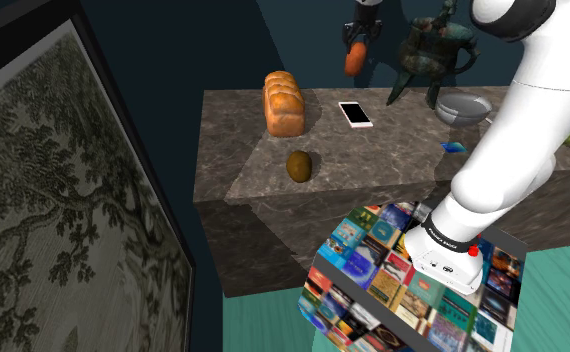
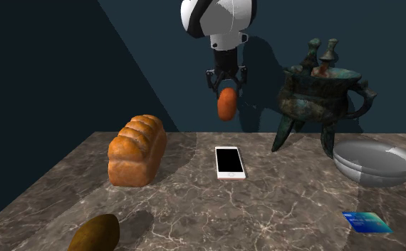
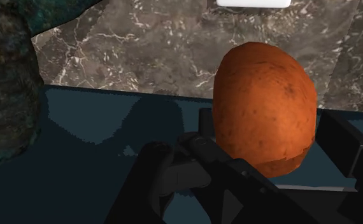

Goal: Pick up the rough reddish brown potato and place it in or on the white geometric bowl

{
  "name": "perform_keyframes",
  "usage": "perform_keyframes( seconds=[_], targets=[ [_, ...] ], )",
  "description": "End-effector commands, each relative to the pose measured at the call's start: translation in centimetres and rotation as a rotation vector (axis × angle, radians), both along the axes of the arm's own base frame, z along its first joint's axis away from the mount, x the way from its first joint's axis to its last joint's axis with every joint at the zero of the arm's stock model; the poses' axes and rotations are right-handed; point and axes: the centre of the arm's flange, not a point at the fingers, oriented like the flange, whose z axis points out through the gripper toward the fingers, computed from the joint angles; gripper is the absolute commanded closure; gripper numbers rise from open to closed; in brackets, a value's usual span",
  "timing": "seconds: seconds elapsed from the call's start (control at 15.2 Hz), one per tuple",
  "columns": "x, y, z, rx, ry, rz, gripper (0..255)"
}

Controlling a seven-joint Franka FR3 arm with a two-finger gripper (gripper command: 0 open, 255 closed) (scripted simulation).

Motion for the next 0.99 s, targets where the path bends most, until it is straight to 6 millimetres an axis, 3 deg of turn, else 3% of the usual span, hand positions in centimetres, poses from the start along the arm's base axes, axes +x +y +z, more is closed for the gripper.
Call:
perform_keyframes(
  seconds=[0.0,0.92],
  targets=[
    [0.0,0.1,0.7,0.0,0.0,0.0,255],
    [-17.2,-6.7,1.4,0.0,0.0,0.0,255]
  ],
)
